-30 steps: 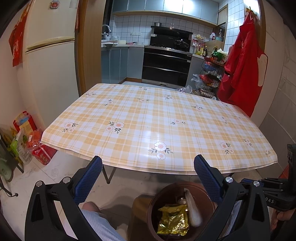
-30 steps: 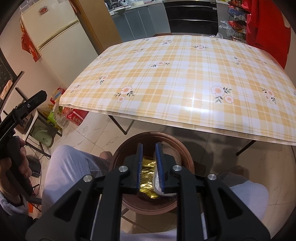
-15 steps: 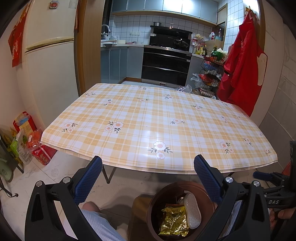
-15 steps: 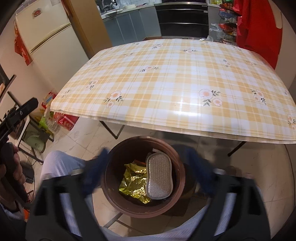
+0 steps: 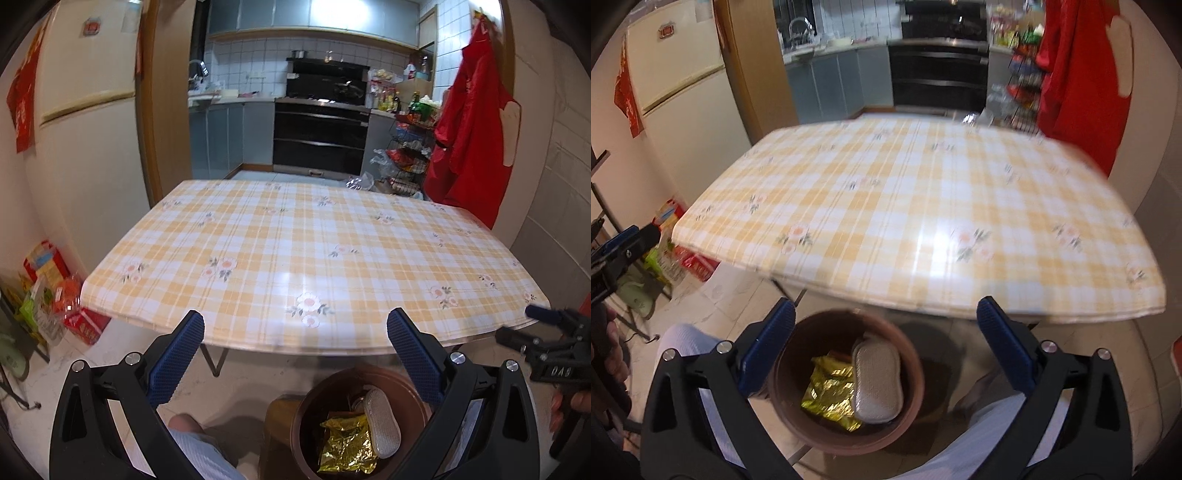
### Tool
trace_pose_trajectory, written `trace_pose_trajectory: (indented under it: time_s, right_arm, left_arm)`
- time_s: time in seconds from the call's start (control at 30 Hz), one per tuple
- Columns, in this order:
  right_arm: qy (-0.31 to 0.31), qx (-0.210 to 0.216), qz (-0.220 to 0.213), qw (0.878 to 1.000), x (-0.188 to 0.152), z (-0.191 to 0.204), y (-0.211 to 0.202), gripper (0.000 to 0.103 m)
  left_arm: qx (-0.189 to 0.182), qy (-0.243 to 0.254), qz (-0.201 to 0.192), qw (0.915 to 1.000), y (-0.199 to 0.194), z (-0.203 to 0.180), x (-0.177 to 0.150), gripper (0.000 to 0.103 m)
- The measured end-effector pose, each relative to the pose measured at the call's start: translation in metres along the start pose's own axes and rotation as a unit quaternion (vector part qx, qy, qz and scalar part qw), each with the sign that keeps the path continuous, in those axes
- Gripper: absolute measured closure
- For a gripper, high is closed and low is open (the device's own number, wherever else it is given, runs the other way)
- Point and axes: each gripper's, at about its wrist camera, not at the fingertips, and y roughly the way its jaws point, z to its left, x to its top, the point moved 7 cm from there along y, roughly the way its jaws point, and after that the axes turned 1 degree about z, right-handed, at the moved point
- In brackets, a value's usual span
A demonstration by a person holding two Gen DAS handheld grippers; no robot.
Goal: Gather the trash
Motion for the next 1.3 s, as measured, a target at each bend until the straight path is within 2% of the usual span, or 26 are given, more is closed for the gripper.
trace_pose_trajectory:
  time_s: [0.17,0.33,0.5,0.73,1.3]
  right_arm:
    - [-0.002,-0.030,-0.068,0.997,0.041,-0.012,-0.040,0.006]
    - [0.011,-0.045,-0.129,0.991,0.078,-0.023,-0.083,0.006]
    - [0.021,-0.051,-0.167,0.984,0.095,-0.031,-0.112,0.006]
    - [0.032,-0.059,-0.183,0.981,0.101,-0.041,-0.128,0.006]
    - [0.042,-0.065,-0.179,0.981,0.095,-0.046,-0.130,0.006]
  left_arm:
    - [-0.011,0.032,-0.040,0.9986,-0.019,-0.016,0.035,0.006]
    - [-0.023,0.059,-0.095,0.9935,-0.048,-0.033,0.078,0.006]
    - [-0.038,0.079,-0.136,0.9868,-0.073,-0.049,0.107,0.006]
    - [-0.043,0.092,-0.156,0.9825,-0.089,-0.065,0.117,0.006]
    - [-0.020,0.101,-0.152,0.9829,-0.086,-0.073,0.118,0.006]
